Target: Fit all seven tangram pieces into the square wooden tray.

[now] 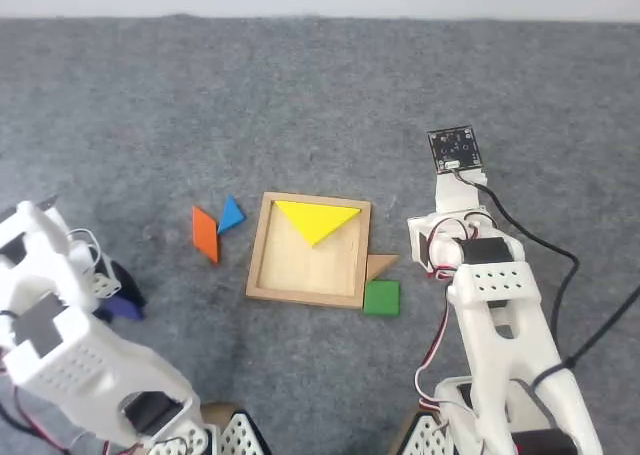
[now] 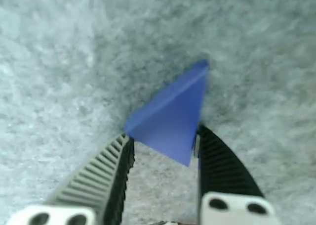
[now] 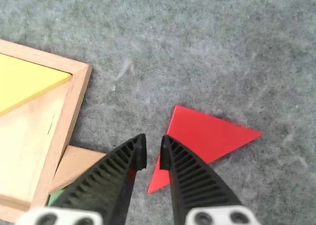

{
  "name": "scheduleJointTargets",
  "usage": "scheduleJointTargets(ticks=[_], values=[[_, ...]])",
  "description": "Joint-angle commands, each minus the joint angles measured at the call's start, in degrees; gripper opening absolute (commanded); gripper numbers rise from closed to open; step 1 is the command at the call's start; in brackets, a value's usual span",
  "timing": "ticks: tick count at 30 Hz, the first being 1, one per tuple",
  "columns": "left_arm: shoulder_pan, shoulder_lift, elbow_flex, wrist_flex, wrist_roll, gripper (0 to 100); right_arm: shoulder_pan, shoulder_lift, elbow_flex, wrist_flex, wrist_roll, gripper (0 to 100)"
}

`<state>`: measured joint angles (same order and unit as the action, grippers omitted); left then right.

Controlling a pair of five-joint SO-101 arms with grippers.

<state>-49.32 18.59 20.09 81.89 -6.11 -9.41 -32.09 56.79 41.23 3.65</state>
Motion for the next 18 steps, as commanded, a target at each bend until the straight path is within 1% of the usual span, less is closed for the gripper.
scheduleJointTargets(ticks=[1,4,8,11,16,18], values=[[-0.3,-1.0,-5.2,1.4,-4.4,23,-0.1,-2.4,-0.5,0.4,0.5,6.2],[-0.8,-0.9,-6.4,1.3,-5.4,27,-0.1,-2.4,-0.5,0.4,0.5,6.2],[-0.5,-0.4,-6.5,-0.4,-3.3,27,-0.1,-2.4,-0.5,0.3,0.5,6.2],[-0.5,-0.4,-6.4,-1.1,-3.6,27,-0.1,-2.4,-0.5,0.3,0.5,6.2],[-0.5,-0.4,-5.1,-6.4,-3.9,27,-0.1,-2.4,-0.5,0.4,0.5,6.2],[-0.4,-0.3,-3.2,-8.4,-5.2,27,-0.1,-2.4,-0.5,0.4,0.5,6.2]])
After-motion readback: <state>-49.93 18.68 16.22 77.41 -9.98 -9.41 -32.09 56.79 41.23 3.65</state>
